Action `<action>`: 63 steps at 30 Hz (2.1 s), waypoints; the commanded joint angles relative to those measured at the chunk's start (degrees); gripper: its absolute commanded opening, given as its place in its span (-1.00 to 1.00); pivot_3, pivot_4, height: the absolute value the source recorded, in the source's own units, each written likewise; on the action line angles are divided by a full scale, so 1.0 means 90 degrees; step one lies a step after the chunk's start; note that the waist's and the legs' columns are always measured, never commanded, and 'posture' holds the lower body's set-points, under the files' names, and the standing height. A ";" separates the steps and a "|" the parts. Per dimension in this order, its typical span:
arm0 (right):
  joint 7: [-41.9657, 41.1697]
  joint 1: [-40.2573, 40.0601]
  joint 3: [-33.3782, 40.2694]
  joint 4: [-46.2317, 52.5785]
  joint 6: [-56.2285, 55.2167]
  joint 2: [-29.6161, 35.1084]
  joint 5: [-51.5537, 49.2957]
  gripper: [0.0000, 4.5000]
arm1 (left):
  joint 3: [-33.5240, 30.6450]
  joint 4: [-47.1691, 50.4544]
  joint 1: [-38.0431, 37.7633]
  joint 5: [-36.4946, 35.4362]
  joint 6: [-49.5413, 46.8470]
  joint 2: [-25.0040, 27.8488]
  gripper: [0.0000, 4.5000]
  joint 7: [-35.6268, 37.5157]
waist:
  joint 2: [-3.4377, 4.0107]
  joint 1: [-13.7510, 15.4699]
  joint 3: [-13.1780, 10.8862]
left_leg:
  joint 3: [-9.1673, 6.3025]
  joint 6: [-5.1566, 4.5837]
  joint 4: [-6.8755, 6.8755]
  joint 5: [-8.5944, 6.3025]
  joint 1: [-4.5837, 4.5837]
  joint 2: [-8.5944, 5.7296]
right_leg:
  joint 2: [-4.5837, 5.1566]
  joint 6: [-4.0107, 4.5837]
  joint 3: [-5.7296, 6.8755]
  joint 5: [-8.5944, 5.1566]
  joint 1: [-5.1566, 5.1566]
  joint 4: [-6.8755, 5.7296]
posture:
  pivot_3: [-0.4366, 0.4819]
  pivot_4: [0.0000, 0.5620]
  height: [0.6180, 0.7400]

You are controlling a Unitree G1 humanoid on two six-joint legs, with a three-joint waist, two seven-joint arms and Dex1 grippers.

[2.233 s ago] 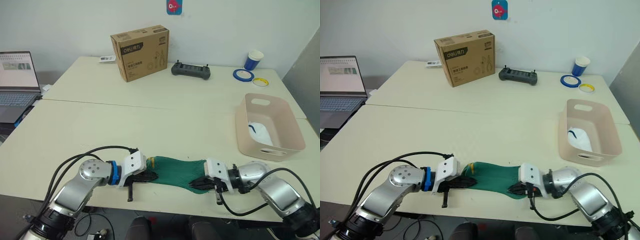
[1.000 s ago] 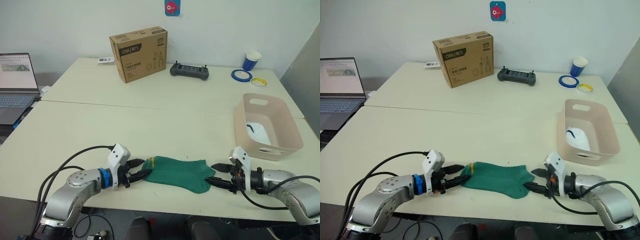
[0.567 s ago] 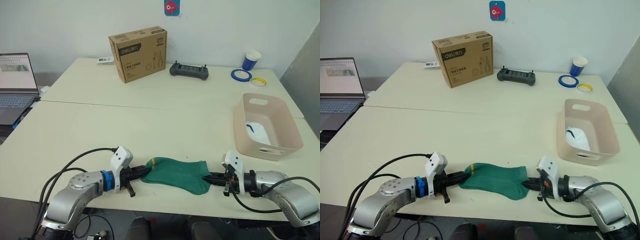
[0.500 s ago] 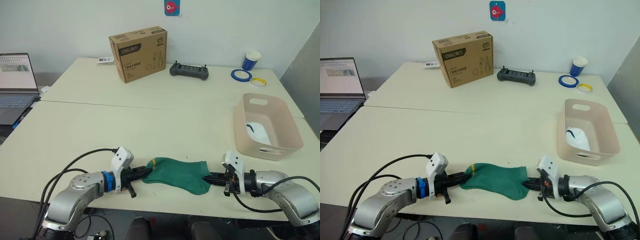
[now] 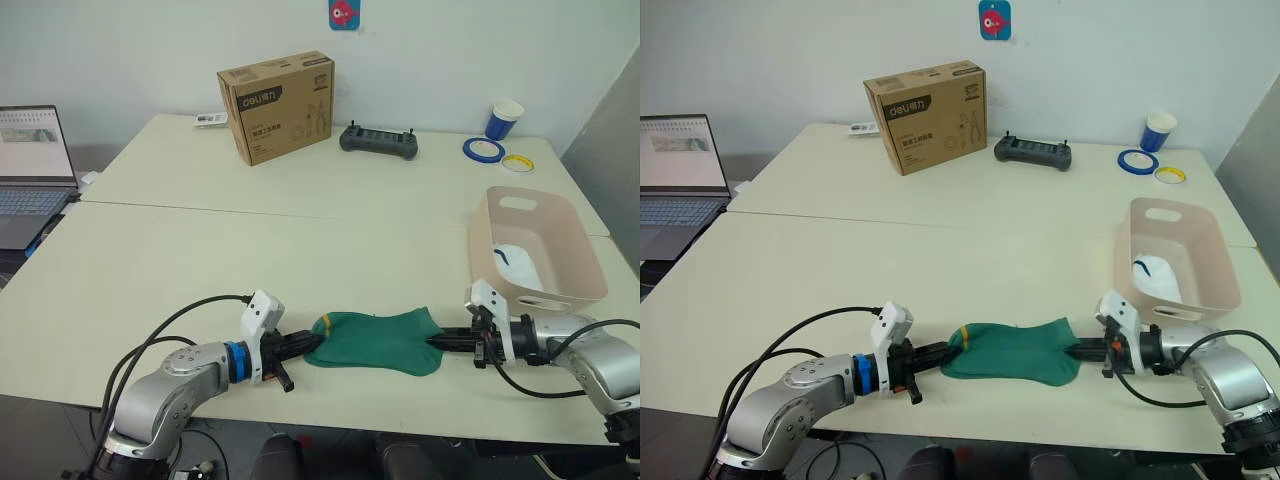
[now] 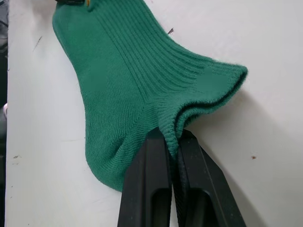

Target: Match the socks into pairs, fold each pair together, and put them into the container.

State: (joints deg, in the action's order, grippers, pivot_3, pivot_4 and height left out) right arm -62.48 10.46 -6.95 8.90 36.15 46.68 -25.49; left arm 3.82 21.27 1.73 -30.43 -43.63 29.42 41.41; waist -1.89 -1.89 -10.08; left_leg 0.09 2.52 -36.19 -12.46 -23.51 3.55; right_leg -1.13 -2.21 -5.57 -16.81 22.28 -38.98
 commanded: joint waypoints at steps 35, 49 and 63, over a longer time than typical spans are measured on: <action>-0.0481 0.0303 0.0059 -0.0296 -0.0247 -0.0084 0.0142 -1.00 | 0.1728 -0.1903 0.2012 0.1970 0.2688 0.0543 -0.99 0.1981 | 0.0002 -0.0009 -0.0003 | 0.0002 0.0000 -0.0001 0.0000 0.0002 0.0004 | -0.0012 -0.0002 -0.0002 0.0002 0.0001 -0.0002 | -0.05 -0.47 1.00; -0.0169 0.1091 0.0357 0.0532 0.1578 -0.0889 -0.1495 -1.00 | 0.1904 -0.2193 0.1859 0.2396 0.2741 0.0498 -0.99 0.1981 | 0.0010 -0.0034 0.0003 | -0.0003 -0.0001 -0.0003 0.0001 0.0011 0.0004 | -0.0011 -0.0004 -0.0002 0.0008 -0.0008 -0.0010 | -0.05 -0.47 1.00; 0.0233 0.1793 -0.0791 -0.0193 0.1259 -0.2113 -0.0889 -1.00 | 0.1859 -0.2066 0.1847 0.2374 0.2654 0.0471 -0.99 0.1965 | 0.0011 -0.0015 0.0004 | -0.0003 -0.0001 -0.0004 0.0001 0.0011 0.0004 | -0.0011 -0.0004 0.0000 0.0007 -0.0008 -0.0007 | -0.05 -0.47 1.00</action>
State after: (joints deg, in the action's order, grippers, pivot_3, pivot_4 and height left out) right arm -60.77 24.69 -13.53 7.35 49.07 28.66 -34.08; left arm 19.58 2.95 19.36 -10.68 -18.44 33.44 59.32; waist -1.78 -2.02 -10.04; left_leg 0.07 2.51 -36.22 -12.46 -23.41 3.59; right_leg -1.22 -2.24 -5.58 -16.74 22.21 -39.05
